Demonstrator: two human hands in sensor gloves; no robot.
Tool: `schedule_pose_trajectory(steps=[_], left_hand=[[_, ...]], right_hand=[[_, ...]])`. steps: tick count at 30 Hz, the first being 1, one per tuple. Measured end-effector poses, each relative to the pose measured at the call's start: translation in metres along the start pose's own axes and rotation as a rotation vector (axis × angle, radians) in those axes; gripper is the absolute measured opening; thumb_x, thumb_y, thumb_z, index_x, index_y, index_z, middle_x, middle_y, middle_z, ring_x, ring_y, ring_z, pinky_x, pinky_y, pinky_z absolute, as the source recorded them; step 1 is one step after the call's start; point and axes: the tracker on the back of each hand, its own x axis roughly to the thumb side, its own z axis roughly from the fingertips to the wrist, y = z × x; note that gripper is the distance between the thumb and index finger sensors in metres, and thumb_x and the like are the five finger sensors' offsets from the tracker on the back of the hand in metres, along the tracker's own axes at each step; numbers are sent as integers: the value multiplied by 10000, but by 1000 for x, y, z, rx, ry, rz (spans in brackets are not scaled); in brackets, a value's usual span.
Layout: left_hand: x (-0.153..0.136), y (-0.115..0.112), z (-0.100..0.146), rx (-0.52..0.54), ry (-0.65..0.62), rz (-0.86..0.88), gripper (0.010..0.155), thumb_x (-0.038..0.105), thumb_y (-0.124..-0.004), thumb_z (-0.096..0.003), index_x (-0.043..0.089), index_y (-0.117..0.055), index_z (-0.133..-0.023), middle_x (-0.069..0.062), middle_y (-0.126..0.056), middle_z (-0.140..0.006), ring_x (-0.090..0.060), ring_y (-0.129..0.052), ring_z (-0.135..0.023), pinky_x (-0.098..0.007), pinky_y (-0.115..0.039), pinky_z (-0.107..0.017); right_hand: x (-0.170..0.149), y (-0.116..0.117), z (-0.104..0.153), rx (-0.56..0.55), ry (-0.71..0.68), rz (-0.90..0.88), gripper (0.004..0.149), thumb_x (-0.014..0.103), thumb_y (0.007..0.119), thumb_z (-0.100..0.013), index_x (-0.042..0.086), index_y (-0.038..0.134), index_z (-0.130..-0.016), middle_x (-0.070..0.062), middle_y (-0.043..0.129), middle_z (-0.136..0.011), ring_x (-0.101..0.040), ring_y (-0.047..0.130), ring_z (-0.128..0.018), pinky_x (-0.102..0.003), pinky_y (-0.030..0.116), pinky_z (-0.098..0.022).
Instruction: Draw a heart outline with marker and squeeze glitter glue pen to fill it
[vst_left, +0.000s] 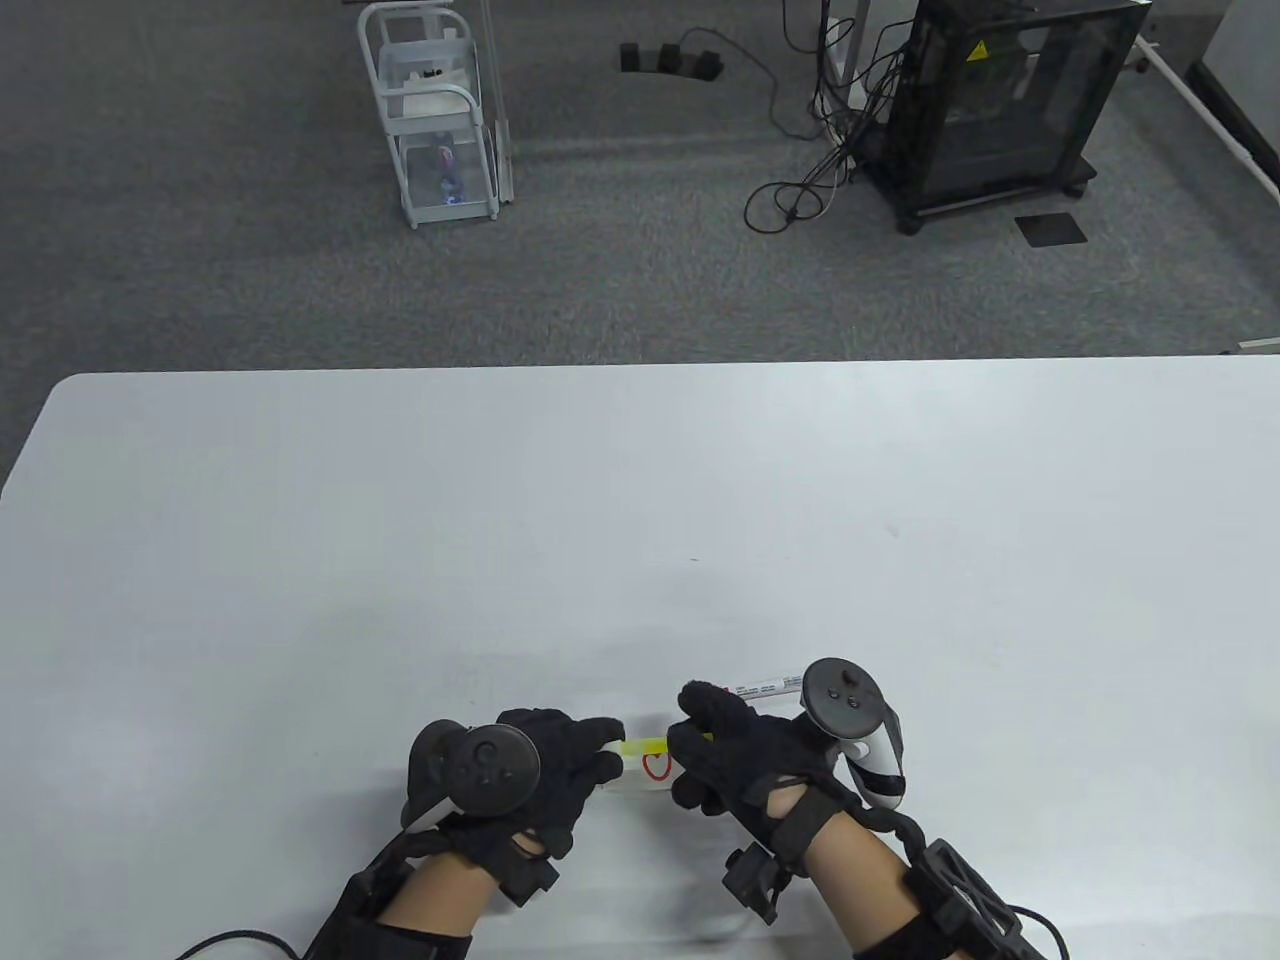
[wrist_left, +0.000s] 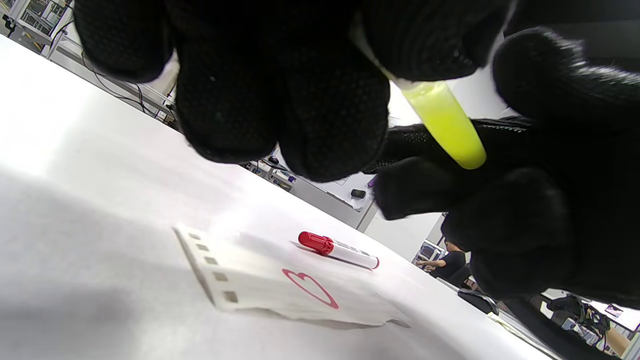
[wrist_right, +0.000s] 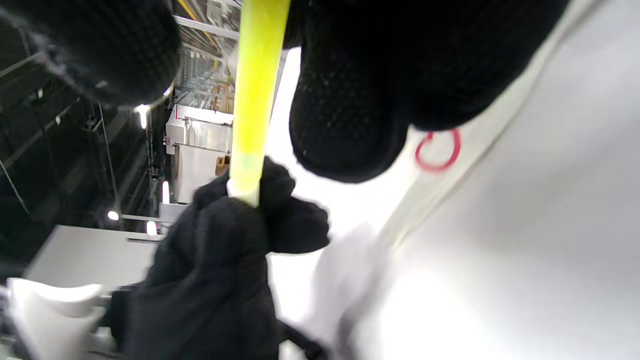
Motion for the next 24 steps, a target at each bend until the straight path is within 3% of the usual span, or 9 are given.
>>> schedule_pose_trajectory(steps=[2,5,6,8,9,13,16,19,24], left_hand=[[1,0,0,1,-4,-4,505,483,-728,-463,171,-843,-843,27,-1068,-619,-229,-1014,-666,-560,-717,-613],[1,0,0,-4,-8,1,507,487,-730,-462,172,-845,-843,27,-1070,-617,-230,-1015,-664,-560,-718,-612],[1,0,0,-3,-7,3,505,487,-729,-462,175,-846,-842,29,-1069,-618,-229,-1015,-665,-559,-718,-613],[2,0,0,0,-10,10,505,489,-728,-463,178,-843,-845,29,-1067,-626,-229,-1011,-673,-561,-715,-615],[2,0,0,-1,-11,12,505,488,-728,-463,177,-842,-846,28,-1066,-630,-232,-1009,-676,-562,-712,-618],[2,-1,0,0,-14,10,506,487,-726,-462,182,-837,-850,23,-1064,-647,-240,-1003,-692,-566,-708,-619],[0,0,0,-6,2,-56,501,474,-727,-467,186,-823,-865,-14,-1040,-723,-295,-959,-751,-590,-674,-627],[3,-4,1,-59,-7,-156,491,472,-742,-470,199,-830,-868,-93,-925,-938,-385,-850,-873,-622,-614,-651],[18,-23,-1,-247,-78,-321,489,475,-762,-466,198,-855,-858,-85,-805,-1073,-381,-796,-949,-622,-586,-681]], right_hand=[[2,0,-1,-35,-2,36,597,404,754,-469,-36,772,-871,-179,1016,-615,-167,1104,-272,-354,945,-187],[16,-2,1,-84,-101,202,462,281,830,-430,95,836,-854,-183,963,-721,-172,1084,-378,-351,942,-264],[16,-2,2,-80,-114,212,465,275,836,-432,113,819,-868,-204,897,-817,-165,1072,-432,-344,940,-300],[14,1,0,-62,-89,147,711,326,903,-411,71,612,-1008,-340,639,-981,-250,1007,-494,-406,881,-335],[13,1,-1,-43,-98,158,774,349,910,-413,69,552,-1039,-309,677,-968,-237,1012,-481,-399,884,-329],[14,-1,-7,-48,-159,262,512,356,919,-408,108,865,-852,-136,993,-693,-131,1070,-276,-324,925,-201],[30,-9,1,-153,-253,465,505,356,929,-401,71,890,-817,-130,1021,-606,-119,1067,-254,-320,924,-191],[34,-19,7,-253,-295,702,503,369,932,-401,56,901,-794,-114,1032,-568,-109,1070,-248,-316,929,-192],[15,-15,-3,-195,-213,743,497,369,941,-398,47,915,-776,-114,1048,-541,-107,1082,-230,-316,936,-177]])
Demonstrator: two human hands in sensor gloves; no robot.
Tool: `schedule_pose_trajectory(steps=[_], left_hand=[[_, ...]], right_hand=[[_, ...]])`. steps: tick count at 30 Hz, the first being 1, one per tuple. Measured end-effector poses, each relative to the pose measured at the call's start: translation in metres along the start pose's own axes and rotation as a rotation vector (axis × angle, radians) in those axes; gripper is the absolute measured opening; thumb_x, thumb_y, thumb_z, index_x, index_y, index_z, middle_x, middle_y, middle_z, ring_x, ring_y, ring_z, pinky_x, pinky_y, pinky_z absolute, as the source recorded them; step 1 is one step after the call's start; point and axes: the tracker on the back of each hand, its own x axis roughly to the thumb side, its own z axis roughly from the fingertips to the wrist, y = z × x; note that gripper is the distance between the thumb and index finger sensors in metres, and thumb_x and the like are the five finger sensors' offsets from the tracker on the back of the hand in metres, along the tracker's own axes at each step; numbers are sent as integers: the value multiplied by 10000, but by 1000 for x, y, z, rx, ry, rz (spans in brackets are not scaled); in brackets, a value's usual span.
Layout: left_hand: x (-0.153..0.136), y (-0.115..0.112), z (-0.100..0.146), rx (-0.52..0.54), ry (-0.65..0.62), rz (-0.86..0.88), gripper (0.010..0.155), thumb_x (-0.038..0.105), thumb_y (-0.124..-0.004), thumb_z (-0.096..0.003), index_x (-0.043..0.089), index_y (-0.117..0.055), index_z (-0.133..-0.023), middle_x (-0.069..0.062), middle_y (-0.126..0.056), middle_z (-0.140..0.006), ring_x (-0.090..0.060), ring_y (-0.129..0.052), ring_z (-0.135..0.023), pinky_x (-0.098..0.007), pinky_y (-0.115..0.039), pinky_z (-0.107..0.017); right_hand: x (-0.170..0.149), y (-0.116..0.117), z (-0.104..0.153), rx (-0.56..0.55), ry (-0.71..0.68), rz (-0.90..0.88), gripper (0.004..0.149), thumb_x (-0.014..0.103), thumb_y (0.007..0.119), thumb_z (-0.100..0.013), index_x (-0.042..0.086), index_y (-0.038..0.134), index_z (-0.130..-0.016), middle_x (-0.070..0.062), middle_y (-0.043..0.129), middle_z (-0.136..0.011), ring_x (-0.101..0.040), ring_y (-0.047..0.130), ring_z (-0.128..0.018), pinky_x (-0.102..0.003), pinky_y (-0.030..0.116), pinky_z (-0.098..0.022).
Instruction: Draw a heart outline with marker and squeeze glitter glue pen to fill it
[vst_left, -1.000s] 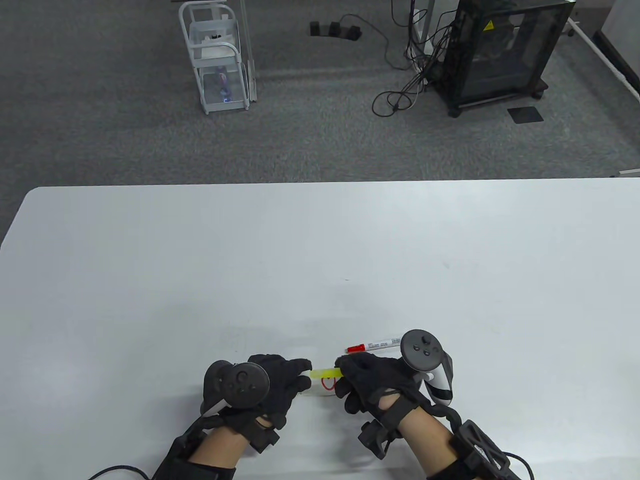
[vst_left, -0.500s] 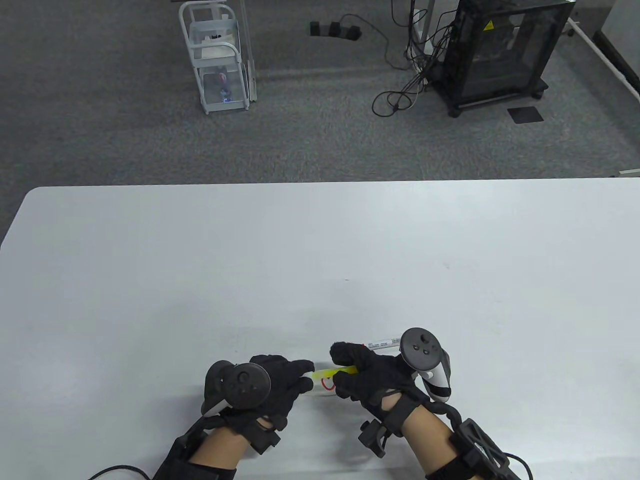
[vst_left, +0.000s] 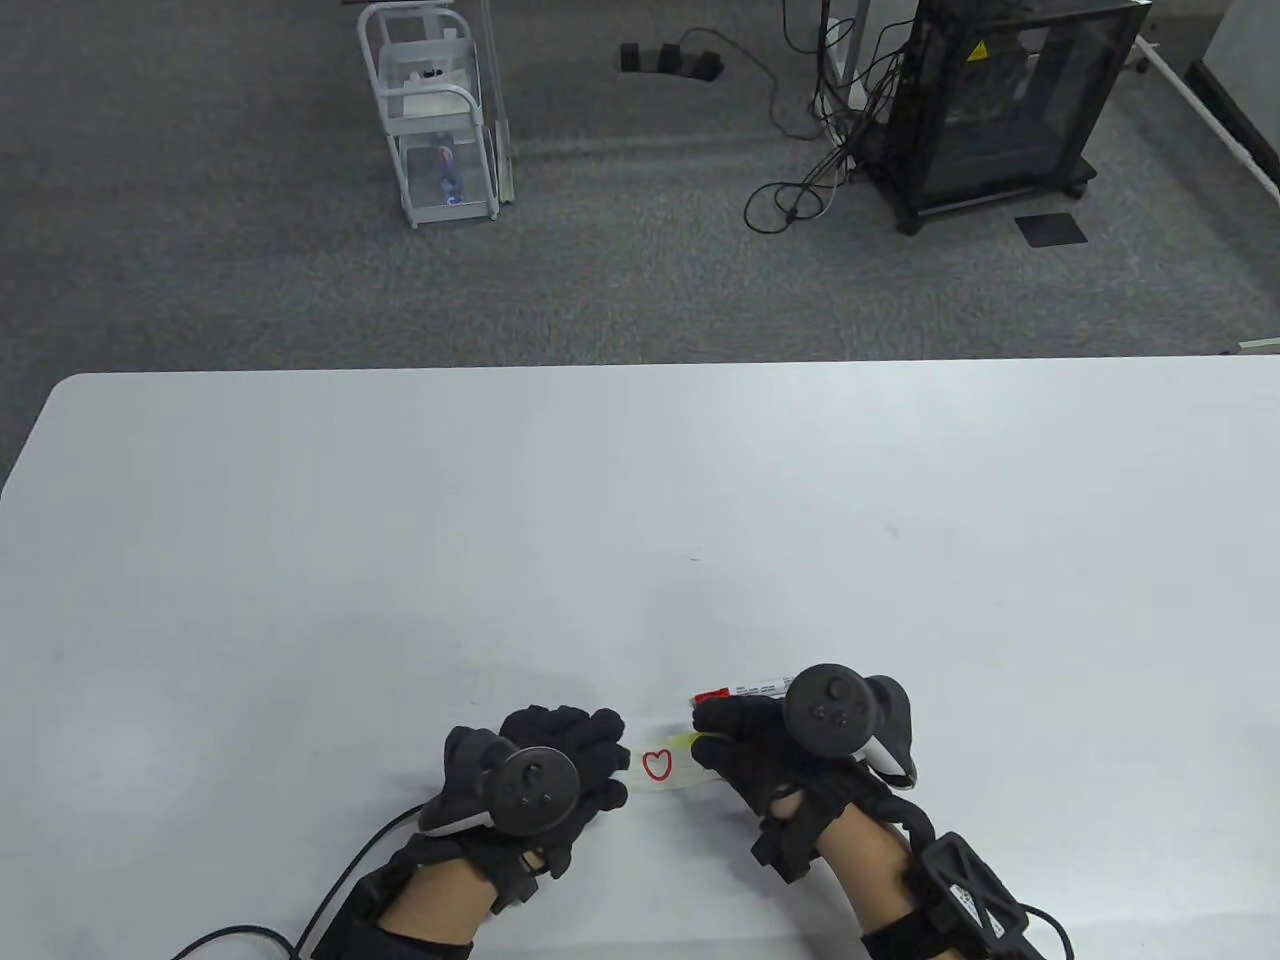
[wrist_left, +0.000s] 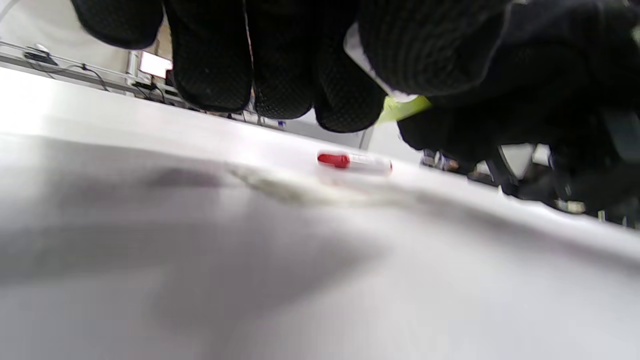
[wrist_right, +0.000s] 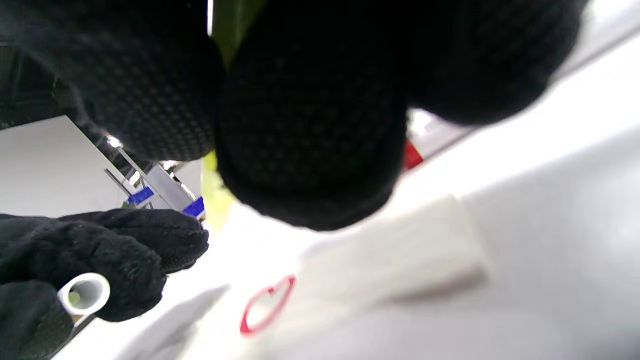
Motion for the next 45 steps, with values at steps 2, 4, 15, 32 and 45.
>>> schedule_pose_trajectory(steps=[2,4,15,32,45], left_hand=[[3,-3,-1,-25,-8,-39,490,479,-765,-463,202,-857,-857,-72,-807,-1074,-376,-786,-961,-615,-592,-682],[5,-5,-3,-49,-6,-57,487,481,-766,-467,208,-854,-860,-65,-799,-1080,-372,-776,-972,-609,-592,-686],[9,-13,-8,-166,-2,-191,482,498,-741,-491,234,-812,-887,-32,-759,-1100,-316,-760,-1002,-549,-641,-688],[8,-12,-8,-182,1,-175,472,501,-744,-493,247,-798,-886,-9,-740,-1101,-303,-742,-1006,-536,-663,-681],[8,-11,-8,-183,6,-173,469,501,-744,-493,248,-797,-884,-18,-739,-1100,-302,-750,-999,-552,-673,-677]], right_hand=[[0,3,-1,8,2,25,496,371,940,-399,50,915,-776,-109,1049,-541,-106,1084,-233,-315,938,-180],[-1,7,-3,15,7,48,494,375,941,-398,53,917,-773,-105,1053,-537,-105,1090,-231,-313,942,-180],[-4,16,-7,57,36,56,494,374,925,-408,56,901,-786,-96,1047,-549,-114,1094,-260,-333,942,-215],[-5,19,-10,82,65,72,492,374,916,-413,66,891,-796,-83,1041,-568,-116,1101,-293,-340,950,-256],[-5,19,-10,61,68,99,469,353,902,-400,62,905,-768,-80,1051,-535,-100,1108,-262,-326,965,-248]])
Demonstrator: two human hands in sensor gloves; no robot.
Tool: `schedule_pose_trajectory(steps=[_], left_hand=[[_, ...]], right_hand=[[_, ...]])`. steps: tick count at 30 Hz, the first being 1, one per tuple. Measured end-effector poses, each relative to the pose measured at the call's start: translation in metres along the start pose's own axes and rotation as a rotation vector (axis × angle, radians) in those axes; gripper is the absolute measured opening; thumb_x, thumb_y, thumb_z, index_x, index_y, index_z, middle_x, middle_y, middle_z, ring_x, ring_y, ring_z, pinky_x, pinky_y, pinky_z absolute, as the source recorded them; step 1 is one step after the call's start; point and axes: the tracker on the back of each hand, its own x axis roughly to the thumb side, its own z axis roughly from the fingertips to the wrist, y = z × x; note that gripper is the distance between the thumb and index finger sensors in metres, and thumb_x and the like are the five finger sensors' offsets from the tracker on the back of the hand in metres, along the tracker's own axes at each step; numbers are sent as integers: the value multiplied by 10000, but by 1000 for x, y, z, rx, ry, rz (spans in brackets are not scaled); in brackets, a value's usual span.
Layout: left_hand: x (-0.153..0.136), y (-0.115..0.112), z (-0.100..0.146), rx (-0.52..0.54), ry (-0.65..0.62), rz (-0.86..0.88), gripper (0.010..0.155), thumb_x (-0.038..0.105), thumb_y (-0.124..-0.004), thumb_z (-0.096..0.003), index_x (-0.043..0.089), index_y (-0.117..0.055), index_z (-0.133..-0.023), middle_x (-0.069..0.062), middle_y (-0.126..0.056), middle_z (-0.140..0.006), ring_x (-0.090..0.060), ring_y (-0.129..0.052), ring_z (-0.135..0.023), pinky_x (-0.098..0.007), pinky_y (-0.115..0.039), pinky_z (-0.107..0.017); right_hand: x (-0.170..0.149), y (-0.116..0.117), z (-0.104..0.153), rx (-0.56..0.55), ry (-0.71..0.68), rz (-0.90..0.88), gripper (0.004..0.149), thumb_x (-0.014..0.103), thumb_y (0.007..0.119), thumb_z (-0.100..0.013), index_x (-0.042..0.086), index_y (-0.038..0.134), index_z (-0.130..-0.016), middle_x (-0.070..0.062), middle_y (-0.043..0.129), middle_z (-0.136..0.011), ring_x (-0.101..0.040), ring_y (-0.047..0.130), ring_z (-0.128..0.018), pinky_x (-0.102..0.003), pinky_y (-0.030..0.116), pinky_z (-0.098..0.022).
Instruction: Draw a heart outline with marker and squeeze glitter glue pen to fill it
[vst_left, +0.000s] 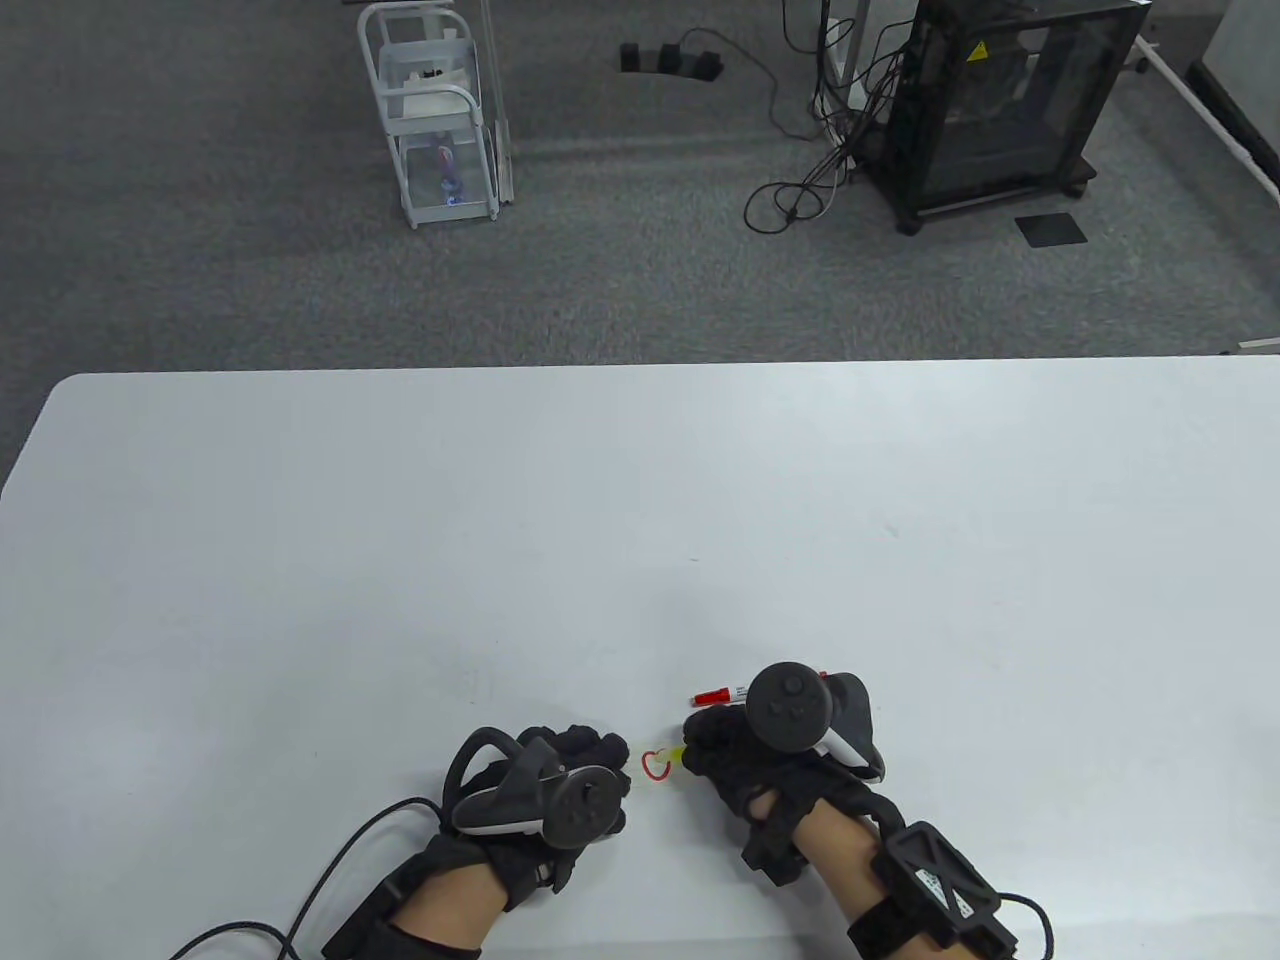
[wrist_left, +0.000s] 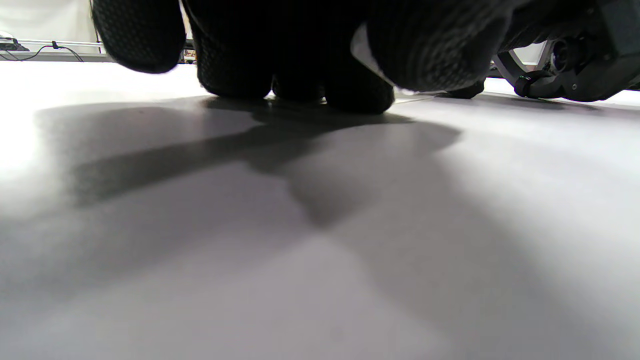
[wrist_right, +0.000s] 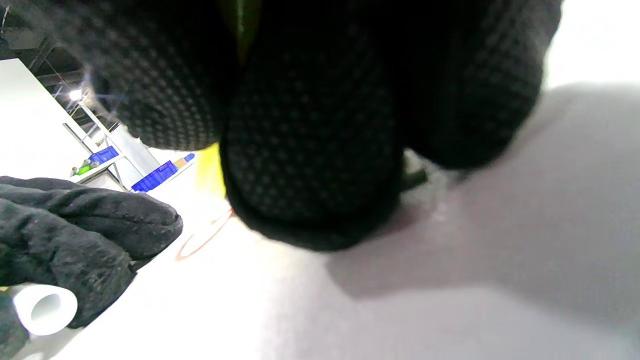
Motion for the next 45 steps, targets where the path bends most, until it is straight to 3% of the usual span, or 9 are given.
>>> schedule_pose_trajectory(steps=[45], left_hand=[[0,0,0,1,5,1,459,499,-749,-494,251,-801,-877,1,-745,-1092,-291,-753,-999,-556,-671,-686]], right_hand=[[1,1,0,-22,-12,23,448,344,885,-384,101,911,-759,-74,1061,-516,-99,1113,-238,-315,976,-247]])
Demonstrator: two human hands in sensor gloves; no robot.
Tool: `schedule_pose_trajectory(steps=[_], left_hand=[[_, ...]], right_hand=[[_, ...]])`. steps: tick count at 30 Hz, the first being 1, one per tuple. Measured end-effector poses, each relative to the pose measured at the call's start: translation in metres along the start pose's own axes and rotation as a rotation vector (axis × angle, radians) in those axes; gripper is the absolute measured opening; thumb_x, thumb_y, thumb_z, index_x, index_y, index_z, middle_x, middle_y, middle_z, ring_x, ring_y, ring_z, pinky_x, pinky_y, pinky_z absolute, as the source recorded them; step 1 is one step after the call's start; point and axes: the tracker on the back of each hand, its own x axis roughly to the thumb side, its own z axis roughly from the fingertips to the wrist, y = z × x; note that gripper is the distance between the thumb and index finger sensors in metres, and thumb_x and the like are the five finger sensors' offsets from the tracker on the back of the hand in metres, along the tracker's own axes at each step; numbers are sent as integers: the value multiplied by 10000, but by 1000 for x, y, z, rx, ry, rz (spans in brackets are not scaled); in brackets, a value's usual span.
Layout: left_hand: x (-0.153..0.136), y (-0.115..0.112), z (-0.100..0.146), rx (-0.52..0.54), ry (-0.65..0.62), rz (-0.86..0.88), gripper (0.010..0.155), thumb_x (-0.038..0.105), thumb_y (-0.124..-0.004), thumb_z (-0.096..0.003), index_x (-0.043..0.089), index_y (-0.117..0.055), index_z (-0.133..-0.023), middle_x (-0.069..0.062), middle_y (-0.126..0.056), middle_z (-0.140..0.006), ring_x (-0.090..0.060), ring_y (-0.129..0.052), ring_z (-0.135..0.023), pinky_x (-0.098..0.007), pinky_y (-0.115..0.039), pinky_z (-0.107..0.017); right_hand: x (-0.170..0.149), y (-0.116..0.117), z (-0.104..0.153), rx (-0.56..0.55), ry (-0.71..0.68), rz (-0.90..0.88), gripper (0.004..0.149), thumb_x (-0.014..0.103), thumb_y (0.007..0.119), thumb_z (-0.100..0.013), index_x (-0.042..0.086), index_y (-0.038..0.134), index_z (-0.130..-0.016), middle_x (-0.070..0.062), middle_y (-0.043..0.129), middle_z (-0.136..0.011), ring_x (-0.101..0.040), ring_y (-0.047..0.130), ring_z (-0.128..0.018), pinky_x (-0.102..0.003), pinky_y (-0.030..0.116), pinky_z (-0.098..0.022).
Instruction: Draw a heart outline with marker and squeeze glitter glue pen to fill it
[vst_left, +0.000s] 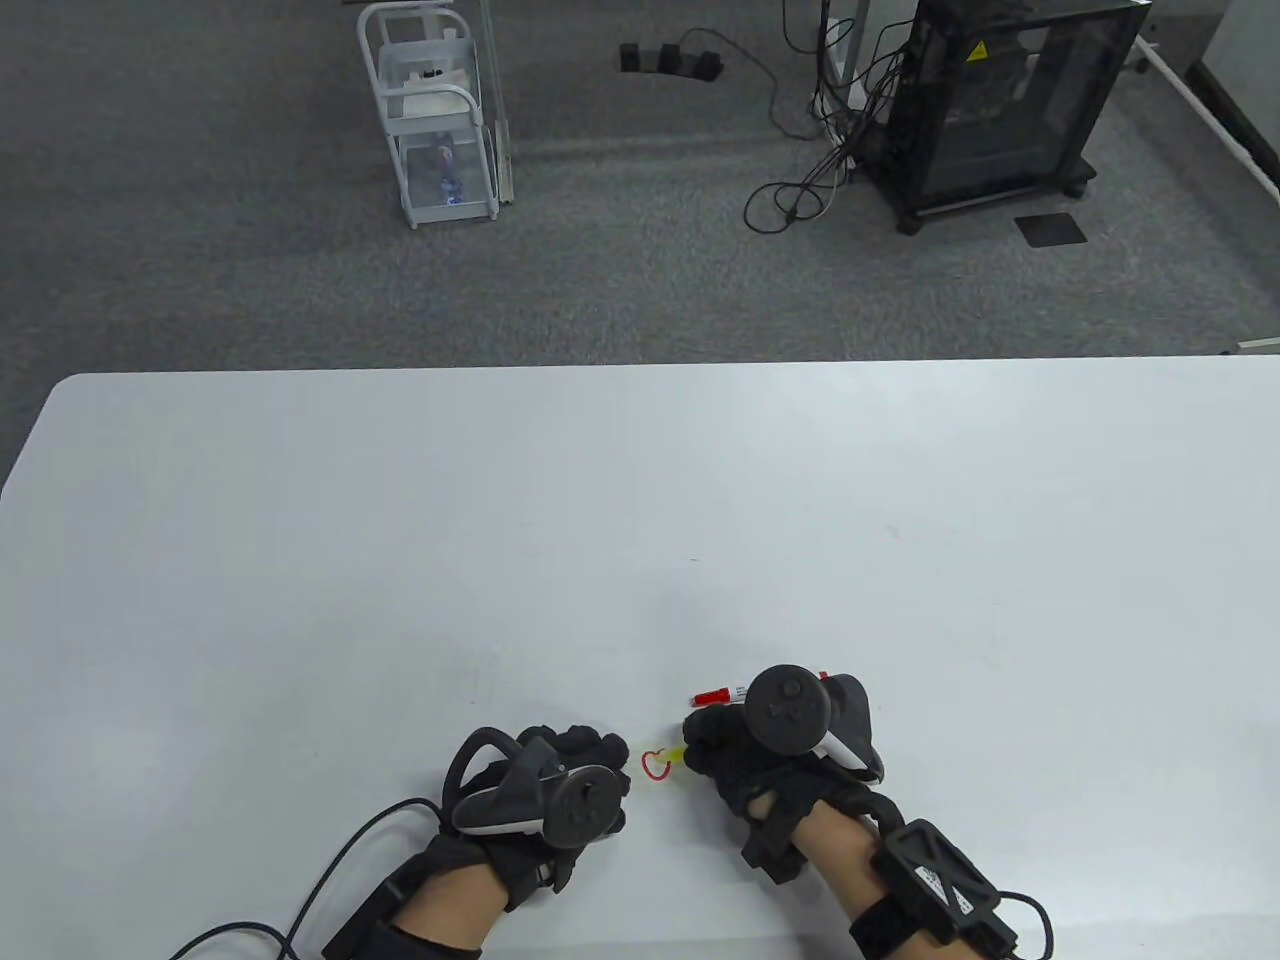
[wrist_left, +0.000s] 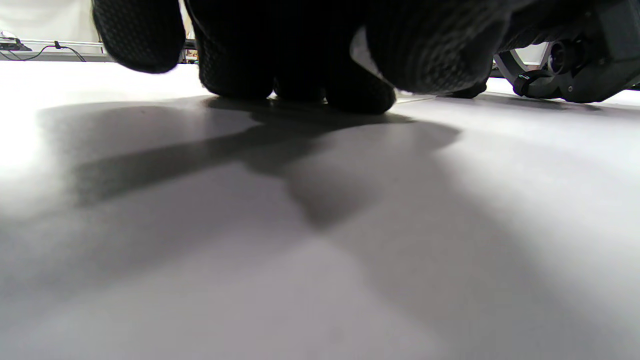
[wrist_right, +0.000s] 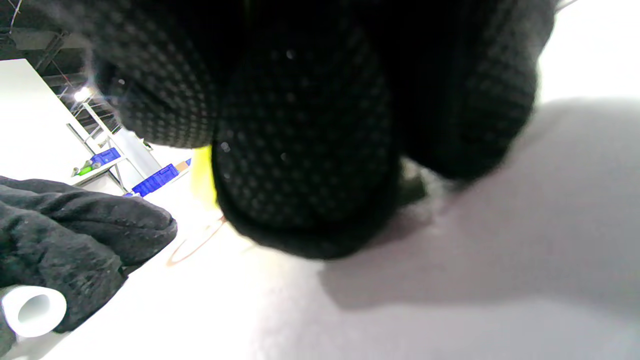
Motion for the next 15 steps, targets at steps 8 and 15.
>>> schedule_pose_trajectory(steps=[8,15], left_hand=[[0,0,0,-1,-1,2,458,498,-749,-494,251,-801,-877,1,-745,-1092,-292,-753,-998,-556,-671,-686],[0,0,0,-1,-1,2,460,498,-749,-494,251,-798,-879,0,-744,-1093,-292,-752,-1000,-557,-671,-686]], right_hand=[[0,0,0,4,-11,-2,445,343,885,-381,106,914,-757,-73,1062,-516,-100,1115,-234,-316,977,-249],[0,0,0,8,-23,0,443,345,888,-379,116,919,-757,-74,1065,-515,-102,1116,-238,-317,975,-253]])
